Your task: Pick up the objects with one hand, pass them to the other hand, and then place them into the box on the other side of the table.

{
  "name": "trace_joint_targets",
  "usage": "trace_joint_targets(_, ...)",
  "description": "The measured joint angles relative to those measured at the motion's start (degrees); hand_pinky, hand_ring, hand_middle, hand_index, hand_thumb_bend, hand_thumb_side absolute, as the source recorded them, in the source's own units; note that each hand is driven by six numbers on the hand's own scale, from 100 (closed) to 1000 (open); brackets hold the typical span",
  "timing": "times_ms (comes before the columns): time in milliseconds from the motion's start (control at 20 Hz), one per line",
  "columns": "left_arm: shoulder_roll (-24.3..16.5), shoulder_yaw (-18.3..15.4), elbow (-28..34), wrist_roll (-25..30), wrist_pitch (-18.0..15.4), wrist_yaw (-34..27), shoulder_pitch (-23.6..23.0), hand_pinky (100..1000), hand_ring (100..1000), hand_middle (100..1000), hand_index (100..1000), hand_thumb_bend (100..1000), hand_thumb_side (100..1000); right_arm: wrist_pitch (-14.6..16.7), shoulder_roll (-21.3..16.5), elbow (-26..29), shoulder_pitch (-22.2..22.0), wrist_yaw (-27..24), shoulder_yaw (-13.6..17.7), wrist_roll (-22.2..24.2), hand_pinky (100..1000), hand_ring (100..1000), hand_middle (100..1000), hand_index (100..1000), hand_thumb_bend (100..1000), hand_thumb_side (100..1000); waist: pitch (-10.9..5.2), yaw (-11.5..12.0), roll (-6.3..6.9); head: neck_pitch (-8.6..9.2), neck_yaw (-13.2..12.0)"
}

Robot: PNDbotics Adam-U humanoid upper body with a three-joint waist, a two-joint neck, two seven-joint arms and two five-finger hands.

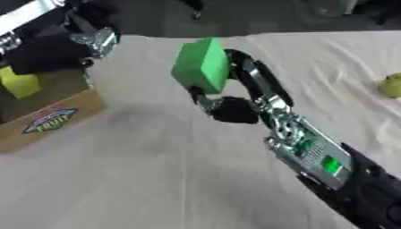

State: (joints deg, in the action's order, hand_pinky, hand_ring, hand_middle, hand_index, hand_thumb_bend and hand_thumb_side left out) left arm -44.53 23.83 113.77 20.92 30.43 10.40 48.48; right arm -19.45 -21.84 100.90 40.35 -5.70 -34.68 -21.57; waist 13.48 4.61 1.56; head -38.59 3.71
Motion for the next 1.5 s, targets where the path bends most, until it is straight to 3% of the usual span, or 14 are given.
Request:
trace_joint_targets(600,1.8,3.6,0.2,7.2,0.5,3.2,2.8,697,782,739,855,100,596,-0.6,0.0,0.1,0.5,1.8,-0.4,2.3,840,611,500,548,100,100,0.00,0.1,0.03,-0.08,0.0)
trace_joint_targets(750,2.3,3.8,0.3,9.8,-0.1,4.2,3.4,712,789,739,854,166,584,-0.7,0.0,0.2,0.5,1.9,-0.4,2.4,839,611,499,548,100,100,0.00,0.1,0.04,-0.10,0.0)
trace_joint_targets(1100,2.8,3.9,0.3,14.9,-3.8,8.1,4.5,760,809,755,848,431,538,-0.6,0.0,0.4,0.5,2.0,-0.4,2.5,838,610,499,547,100,100,0.00,0.1,0.14,-0.11,0.4)
trace_joint_targets(1350,3.2,4.1,0.3,18.0,-6.2,14.0,5.1,780,819,766,854,508,519,-0.6,0.0,0.8,0.5,2.2,-0.7,3.0,838,609,498,546,100,100,0.00,0.2,0.14,-0.11,0.5)
trace_joint_targets(1500,3.8,4.7,0.3,19.4,-6.8,16.3,5.5,792,829,774,859,553,555,-0.7,0.0,1.1,0.5,2.5,-0.9,3.5,838,610,498,546,100,100,0.00,0.2,0.13,-0.11,0.5)
